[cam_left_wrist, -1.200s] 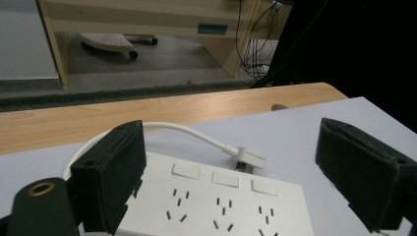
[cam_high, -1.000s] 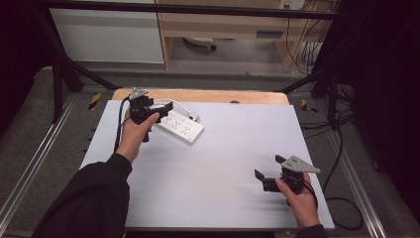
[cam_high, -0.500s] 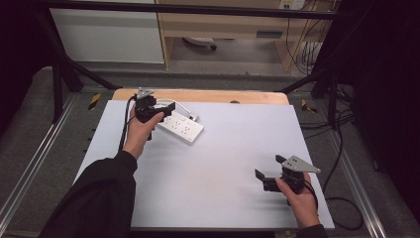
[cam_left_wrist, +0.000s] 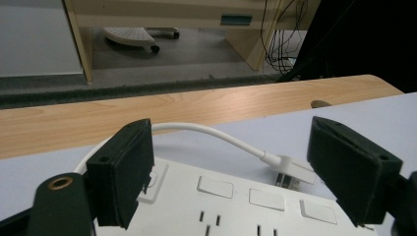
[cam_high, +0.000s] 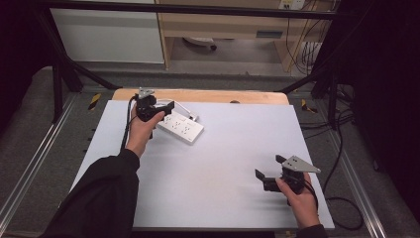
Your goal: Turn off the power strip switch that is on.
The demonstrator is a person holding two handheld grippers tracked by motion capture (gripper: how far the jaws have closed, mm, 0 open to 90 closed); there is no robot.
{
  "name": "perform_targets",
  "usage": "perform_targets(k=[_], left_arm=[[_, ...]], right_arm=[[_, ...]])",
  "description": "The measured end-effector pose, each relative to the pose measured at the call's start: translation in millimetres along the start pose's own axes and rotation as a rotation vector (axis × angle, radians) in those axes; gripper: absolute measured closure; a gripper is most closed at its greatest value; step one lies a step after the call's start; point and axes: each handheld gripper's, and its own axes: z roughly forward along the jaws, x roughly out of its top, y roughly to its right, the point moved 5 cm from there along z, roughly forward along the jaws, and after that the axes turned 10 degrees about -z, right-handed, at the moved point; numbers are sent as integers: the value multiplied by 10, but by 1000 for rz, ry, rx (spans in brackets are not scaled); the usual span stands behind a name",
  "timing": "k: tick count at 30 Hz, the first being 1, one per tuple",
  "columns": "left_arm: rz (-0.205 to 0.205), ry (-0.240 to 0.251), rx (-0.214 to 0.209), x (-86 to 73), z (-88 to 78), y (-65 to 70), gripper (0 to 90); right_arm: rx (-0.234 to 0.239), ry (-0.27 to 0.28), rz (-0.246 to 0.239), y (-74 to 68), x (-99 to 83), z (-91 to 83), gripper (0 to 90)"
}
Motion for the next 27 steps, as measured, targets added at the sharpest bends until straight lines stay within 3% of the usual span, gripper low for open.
perform_targets(k=[15, 19, 20, 23, 24, 27], left_arm=[[41, -19, -3, -36, 106, 89, 196], [47, -23, -10, -52, 118, 116, 255], [52, -24, -12, -53, 117, 121, 327], [55, -13, -19, -48, 122, 139, 364], [56, -13, -20, -49, 124, 142, 413], [55, -18, -17, -57, 138, 133, 436]], right_arm=[[4, 1, 4, 2, -2, -2, 35], [4, 1, 3, 2, -2, -1, 36], [5, 0, 2, 0, -2, 0, 37], [5, 0, 2, -1, -2, 0, 37], [5, 0, 1, 0, -2, -1, 37], [4, 1, 2, 1, -1, -2, 38]])
